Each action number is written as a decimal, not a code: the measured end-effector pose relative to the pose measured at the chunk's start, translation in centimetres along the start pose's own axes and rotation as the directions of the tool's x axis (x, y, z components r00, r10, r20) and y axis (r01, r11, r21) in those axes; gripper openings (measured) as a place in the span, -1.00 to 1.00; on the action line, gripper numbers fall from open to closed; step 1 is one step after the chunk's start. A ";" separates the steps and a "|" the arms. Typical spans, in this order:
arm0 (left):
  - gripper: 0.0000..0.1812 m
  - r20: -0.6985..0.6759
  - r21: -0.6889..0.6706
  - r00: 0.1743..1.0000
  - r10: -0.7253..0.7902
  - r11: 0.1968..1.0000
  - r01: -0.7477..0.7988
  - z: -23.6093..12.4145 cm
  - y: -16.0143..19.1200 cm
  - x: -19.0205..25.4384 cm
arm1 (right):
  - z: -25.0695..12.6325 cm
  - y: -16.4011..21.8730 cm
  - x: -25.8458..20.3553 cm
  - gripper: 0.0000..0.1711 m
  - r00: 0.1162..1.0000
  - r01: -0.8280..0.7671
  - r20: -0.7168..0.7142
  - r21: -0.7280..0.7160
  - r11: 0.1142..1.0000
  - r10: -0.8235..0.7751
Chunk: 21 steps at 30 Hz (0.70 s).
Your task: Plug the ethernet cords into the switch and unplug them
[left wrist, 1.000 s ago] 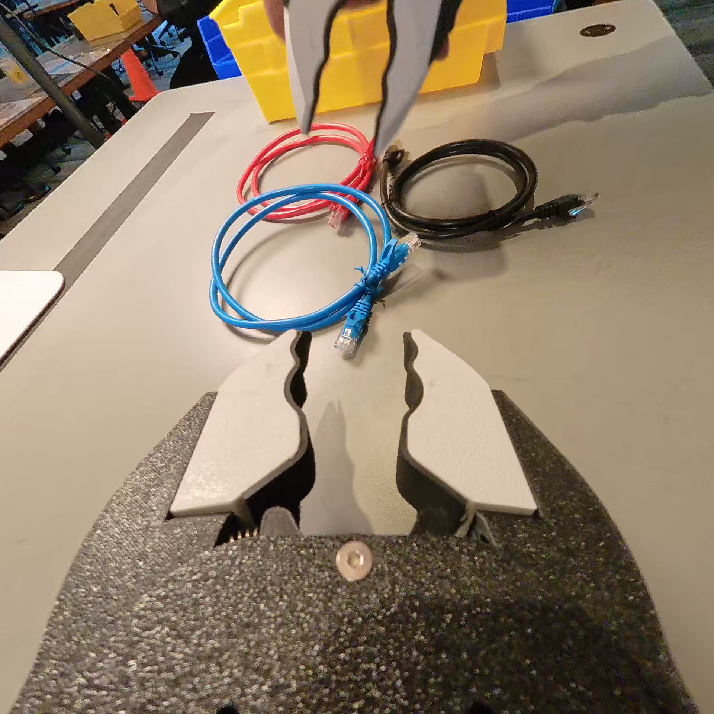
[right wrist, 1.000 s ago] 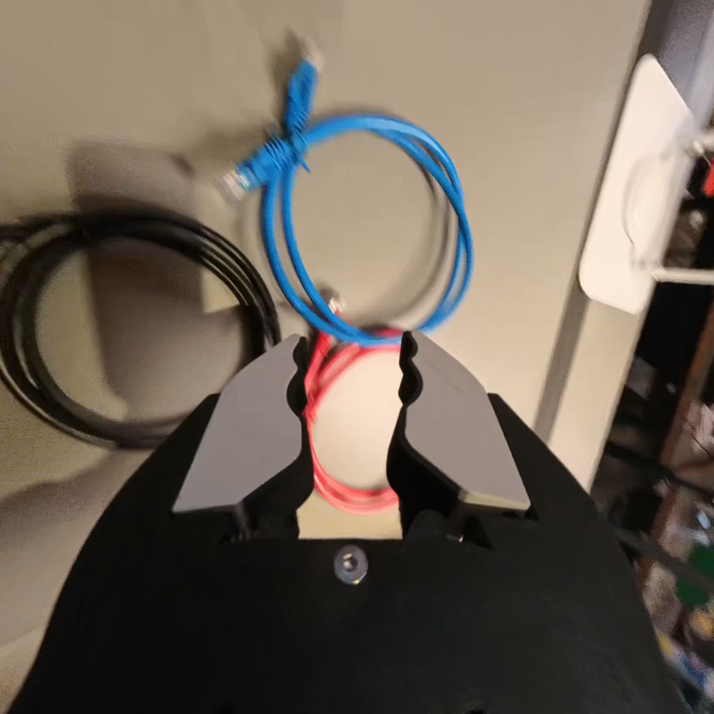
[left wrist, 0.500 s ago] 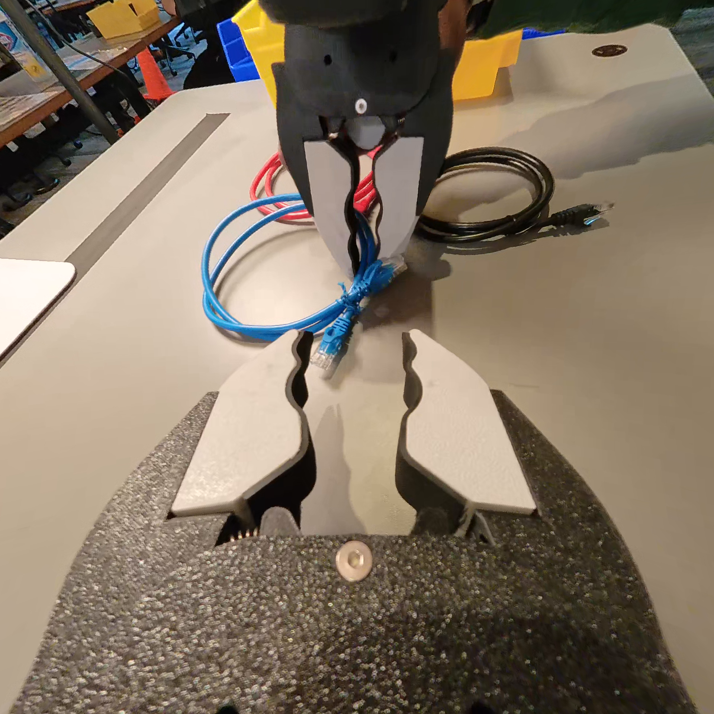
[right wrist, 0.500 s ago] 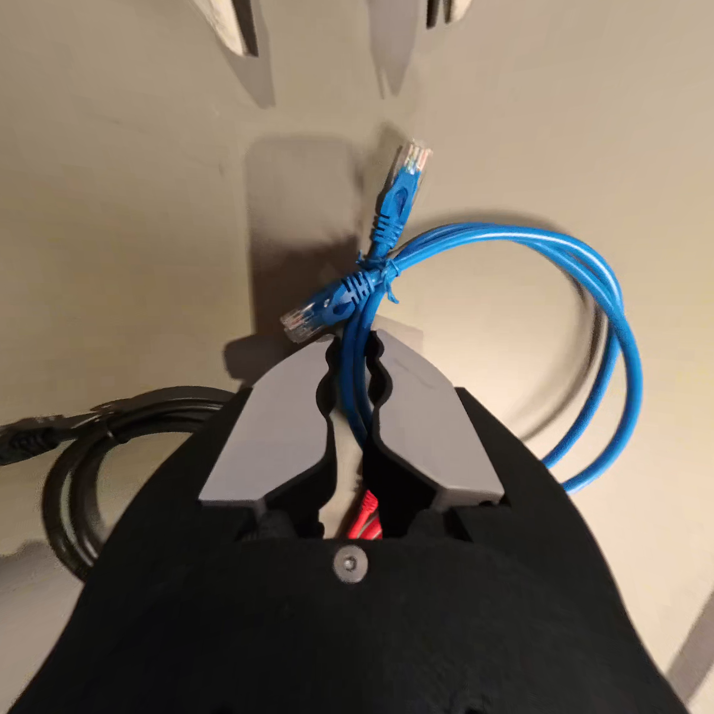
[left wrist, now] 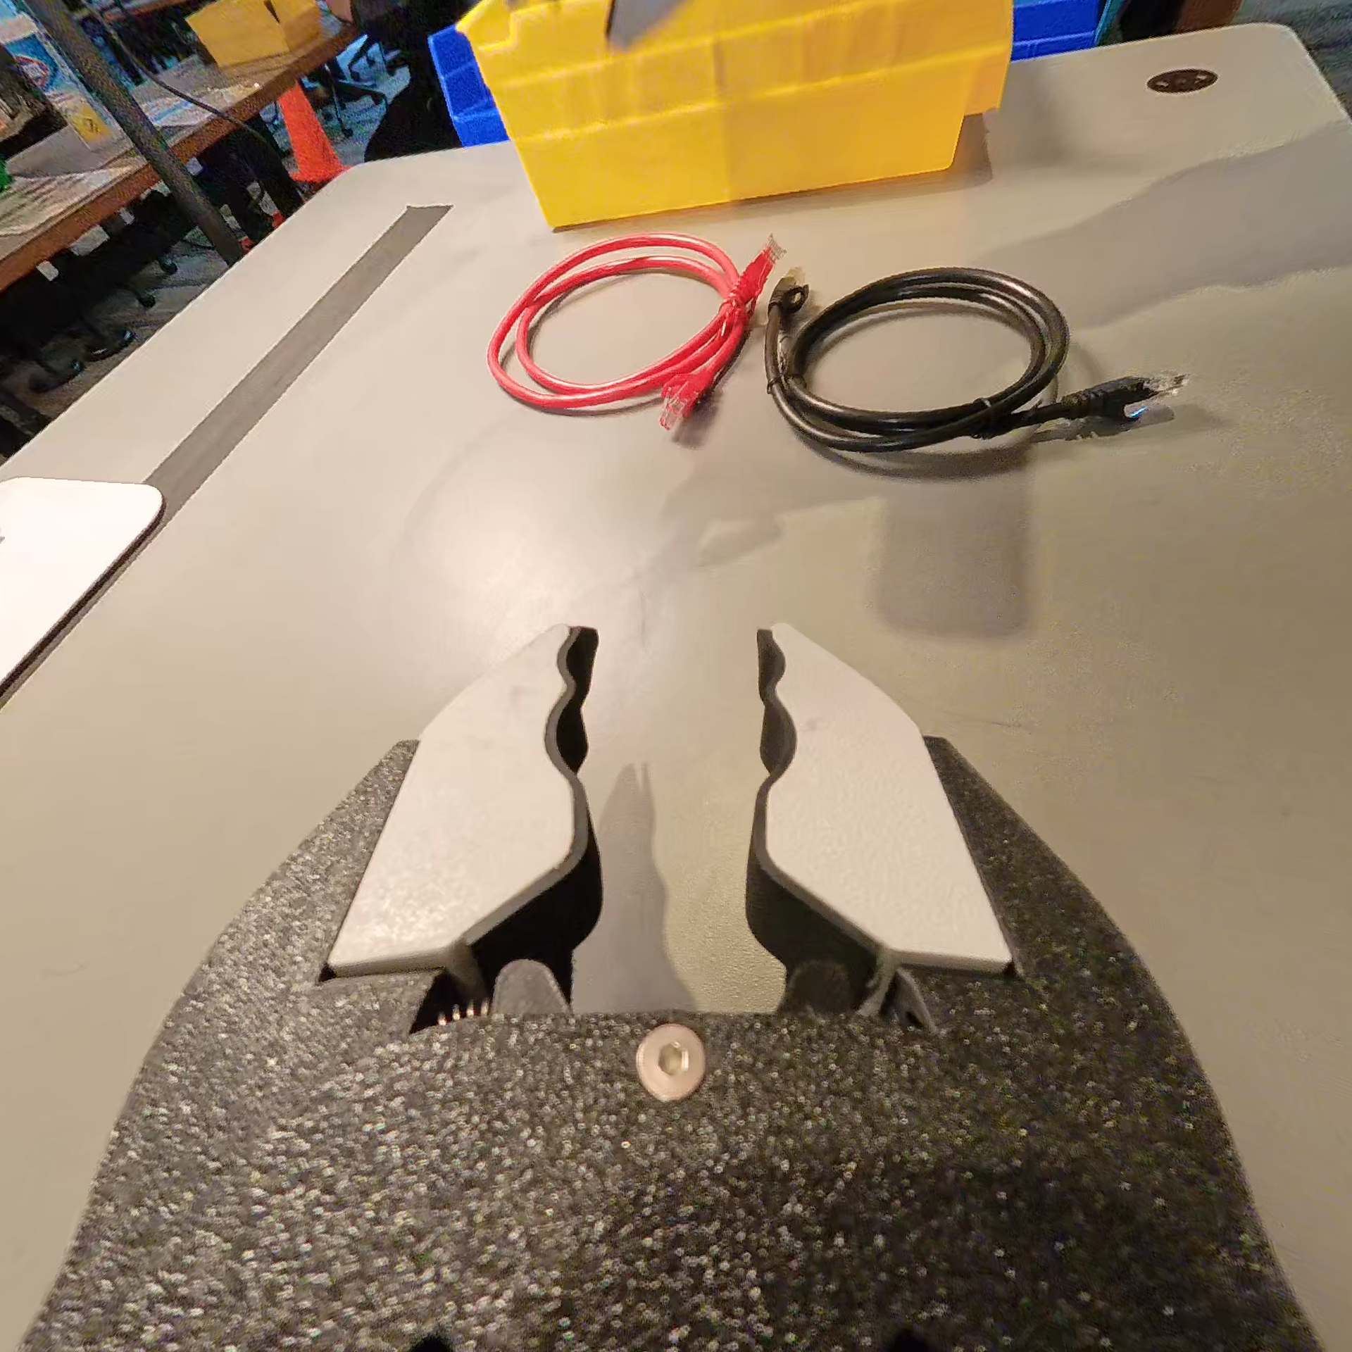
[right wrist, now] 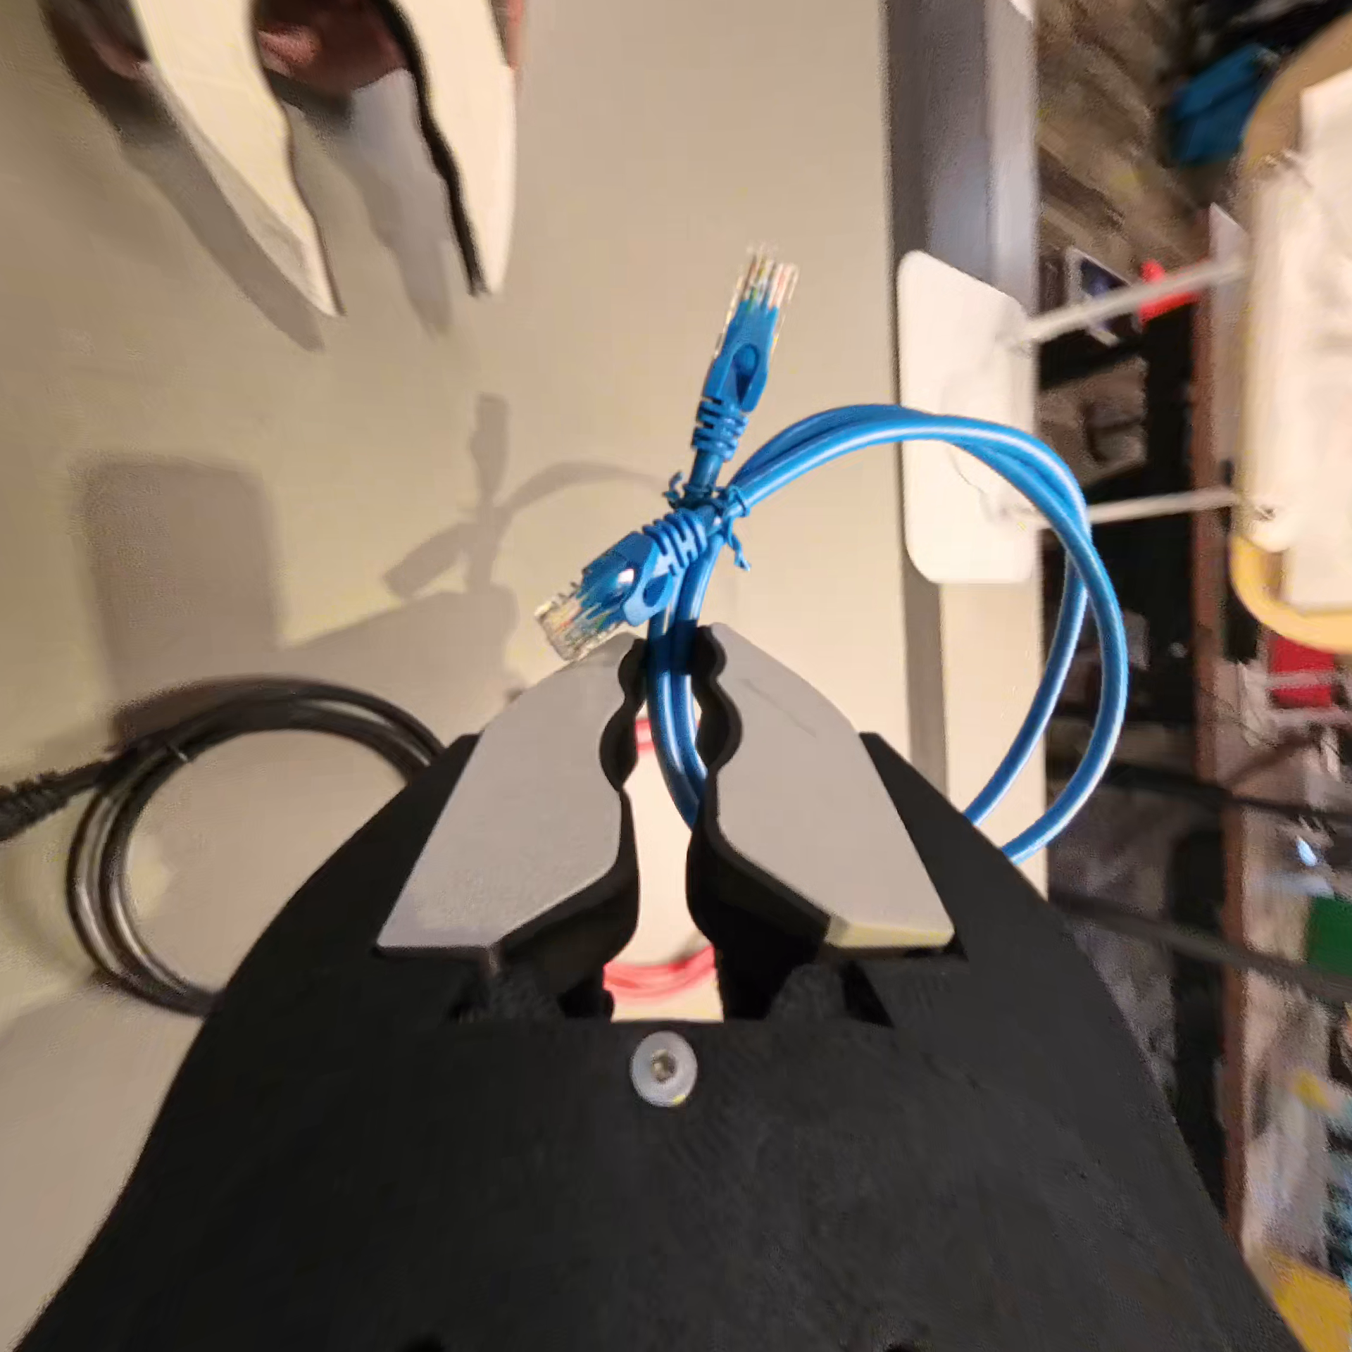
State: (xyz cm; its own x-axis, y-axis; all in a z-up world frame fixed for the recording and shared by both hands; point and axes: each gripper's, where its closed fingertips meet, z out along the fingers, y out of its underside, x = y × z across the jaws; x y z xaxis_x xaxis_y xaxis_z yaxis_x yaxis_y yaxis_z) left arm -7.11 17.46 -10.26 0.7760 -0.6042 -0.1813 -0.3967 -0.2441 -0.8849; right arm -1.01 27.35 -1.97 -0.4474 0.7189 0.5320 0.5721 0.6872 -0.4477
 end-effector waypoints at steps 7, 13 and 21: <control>-0.51 0.004 -0.018 0.999 0.032 0.999 -0.032 0.1 0.2 0.3 | -10.6 10.2 3.8 -0.85 0.885 -0.350 -0.371 -0.130 0.928 0.282; -0.51 0.012 -0.039 0.999 0.041 0.998 -0.041 0.4 0.5 0.3 | -16.8 21.3 0.5 -0.85 0.633 -0.698 -0.550 -0.101 0.709 0.545; -0.52 0.031 -0.048 0.998 0.049 0.998 -0.047 0.5 0.6 0.1 | -13.9 27.2 -3.4 -0.86 0.428 -0.845 -0.486 0.084 0.528 0.762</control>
State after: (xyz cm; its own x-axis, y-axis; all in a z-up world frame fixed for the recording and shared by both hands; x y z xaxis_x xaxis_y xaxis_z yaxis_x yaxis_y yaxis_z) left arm -6.99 17.62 -10.98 0.7705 -0.5916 -0.2373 -0.4561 -0.2517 -0.8536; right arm 25.62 42.18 -6.00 0.5783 0.7811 0.2356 0.6225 -0.2358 -0.7462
